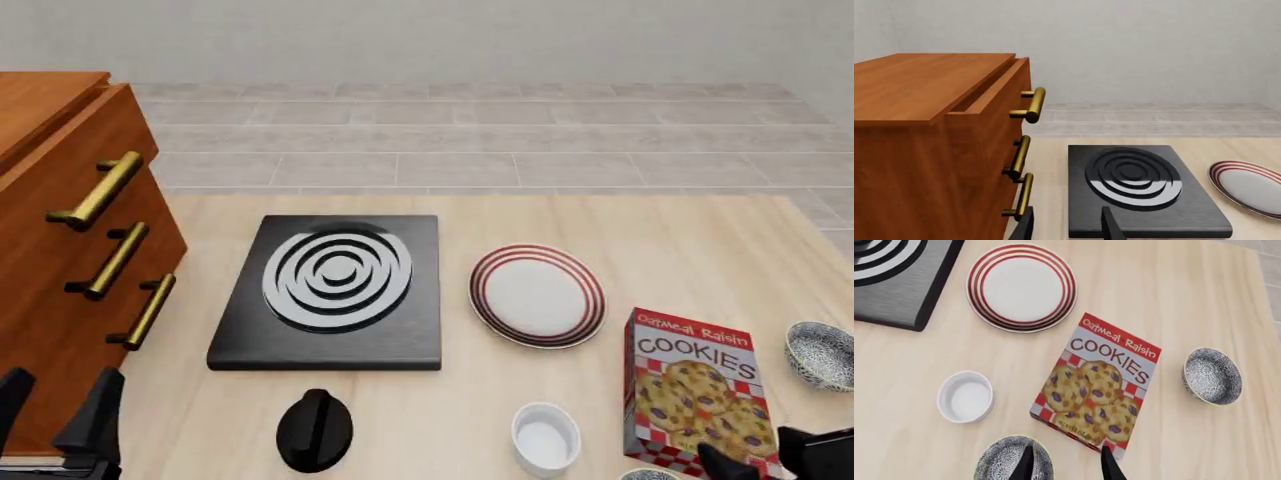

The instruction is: Pick the akita bowl next to the ramekin and place it on the plate.

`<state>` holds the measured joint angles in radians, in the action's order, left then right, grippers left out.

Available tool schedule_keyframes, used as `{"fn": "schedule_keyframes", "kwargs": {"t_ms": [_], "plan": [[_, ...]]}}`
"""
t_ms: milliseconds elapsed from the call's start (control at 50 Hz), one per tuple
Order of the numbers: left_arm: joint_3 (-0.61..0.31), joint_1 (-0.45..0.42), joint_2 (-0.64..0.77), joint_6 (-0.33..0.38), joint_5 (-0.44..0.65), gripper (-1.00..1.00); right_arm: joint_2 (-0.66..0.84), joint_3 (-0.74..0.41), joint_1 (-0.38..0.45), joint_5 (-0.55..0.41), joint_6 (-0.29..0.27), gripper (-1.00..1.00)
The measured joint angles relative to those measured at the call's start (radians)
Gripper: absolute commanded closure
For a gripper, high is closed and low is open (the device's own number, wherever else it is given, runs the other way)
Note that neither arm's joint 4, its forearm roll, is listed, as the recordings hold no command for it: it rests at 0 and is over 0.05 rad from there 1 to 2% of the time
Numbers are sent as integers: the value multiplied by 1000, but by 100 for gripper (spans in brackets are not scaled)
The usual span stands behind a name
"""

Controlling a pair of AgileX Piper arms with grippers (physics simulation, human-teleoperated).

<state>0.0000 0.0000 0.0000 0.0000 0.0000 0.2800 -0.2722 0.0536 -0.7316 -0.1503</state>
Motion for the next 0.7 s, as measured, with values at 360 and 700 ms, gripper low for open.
{"fn": "schedule_keyframes", "kwargs": {"t_ms": [360,700], "plan": [[0,0,0,0,0,-100,-36,17,2,-78,-17,-100],[0,0,0,0,0,-100,-25,45,12,-92,-18,-100]]}}
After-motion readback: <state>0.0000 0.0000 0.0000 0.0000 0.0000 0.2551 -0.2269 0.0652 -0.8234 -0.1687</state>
